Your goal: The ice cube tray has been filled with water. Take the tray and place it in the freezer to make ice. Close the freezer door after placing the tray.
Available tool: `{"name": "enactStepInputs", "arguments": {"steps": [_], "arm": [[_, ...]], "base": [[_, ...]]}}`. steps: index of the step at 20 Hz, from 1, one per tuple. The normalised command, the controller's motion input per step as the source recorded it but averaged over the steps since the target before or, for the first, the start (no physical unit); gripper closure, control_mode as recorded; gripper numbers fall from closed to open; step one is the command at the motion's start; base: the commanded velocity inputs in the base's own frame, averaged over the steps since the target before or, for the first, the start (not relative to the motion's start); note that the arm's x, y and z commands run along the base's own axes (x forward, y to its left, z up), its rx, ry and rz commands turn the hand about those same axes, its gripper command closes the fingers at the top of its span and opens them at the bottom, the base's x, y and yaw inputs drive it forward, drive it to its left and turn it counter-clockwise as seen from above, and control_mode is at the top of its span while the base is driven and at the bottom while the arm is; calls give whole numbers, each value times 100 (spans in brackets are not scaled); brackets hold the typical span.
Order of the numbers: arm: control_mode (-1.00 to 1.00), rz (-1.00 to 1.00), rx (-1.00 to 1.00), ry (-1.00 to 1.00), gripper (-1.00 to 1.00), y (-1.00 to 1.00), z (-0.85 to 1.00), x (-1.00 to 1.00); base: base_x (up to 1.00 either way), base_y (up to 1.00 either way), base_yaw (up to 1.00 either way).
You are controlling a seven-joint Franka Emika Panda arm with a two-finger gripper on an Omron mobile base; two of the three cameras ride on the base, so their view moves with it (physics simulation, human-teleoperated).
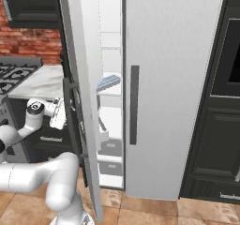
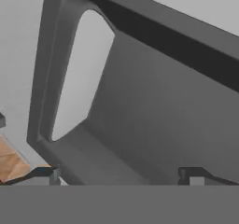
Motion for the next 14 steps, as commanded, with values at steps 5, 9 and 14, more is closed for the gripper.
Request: {"name": "enactStepInputs", "arguments": {"steps": [5,9,14], "arm": [[-100,5,0,3,-100,-78,-7,32],[-100,10,0,5,-100,-69,-12,59],[-100,12,0,6,-100,-59,-15,78]], "base": [[0,0,0],[0,0,0],[0,0,0]]}}
